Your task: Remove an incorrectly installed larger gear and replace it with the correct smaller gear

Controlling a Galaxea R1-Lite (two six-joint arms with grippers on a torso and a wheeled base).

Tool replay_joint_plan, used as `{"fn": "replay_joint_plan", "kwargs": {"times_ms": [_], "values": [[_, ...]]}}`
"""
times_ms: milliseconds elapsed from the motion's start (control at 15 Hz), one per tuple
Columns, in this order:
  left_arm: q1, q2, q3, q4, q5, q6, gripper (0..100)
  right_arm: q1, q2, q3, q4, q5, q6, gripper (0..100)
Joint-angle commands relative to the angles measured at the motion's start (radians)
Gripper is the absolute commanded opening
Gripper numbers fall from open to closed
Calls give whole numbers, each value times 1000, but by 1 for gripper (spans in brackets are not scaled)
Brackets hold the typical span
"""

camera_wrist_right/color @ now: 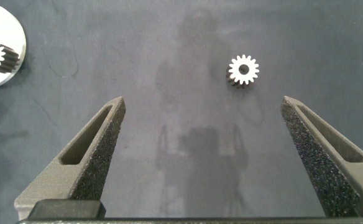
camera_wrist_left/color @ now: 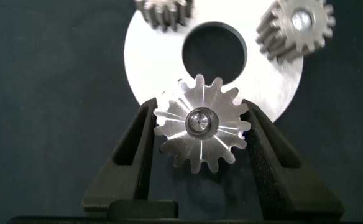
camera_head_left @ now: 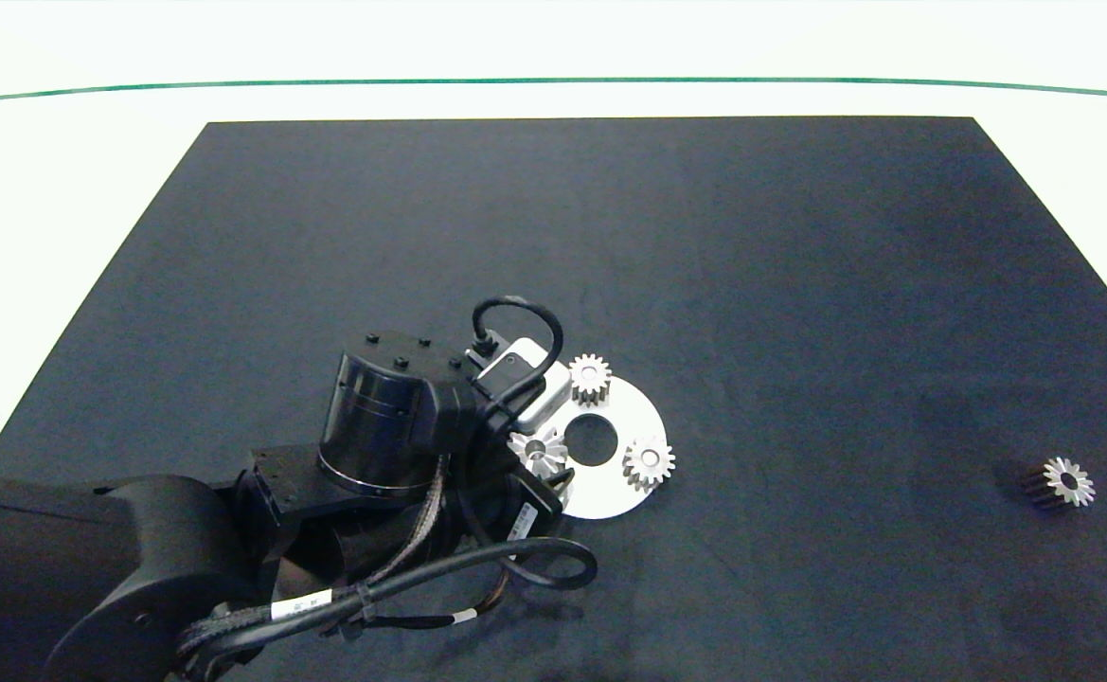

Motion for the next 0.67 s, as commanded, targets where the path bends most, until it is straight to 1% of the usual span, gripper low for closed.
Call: {"fn": "replay_joint_plan", "kwargs": {"times_ms": [67,267,467,600,667], "values": [[7,-49,6,51,4,0,28,0,0,3,1,-2,0,100],[33,-82,0,64,6,-2,28,-1,0,6,1,-3,0,100],[59,-125,-7,116,6,-2,28,-1,-5,6,1,-6,0,100],[94,-158,2,136,7,3,28,-3,-12,14,1,-6,0,100],[122,-174,10,156,23,11,28,-3,-17,17,1,-6,-1,100]]}}
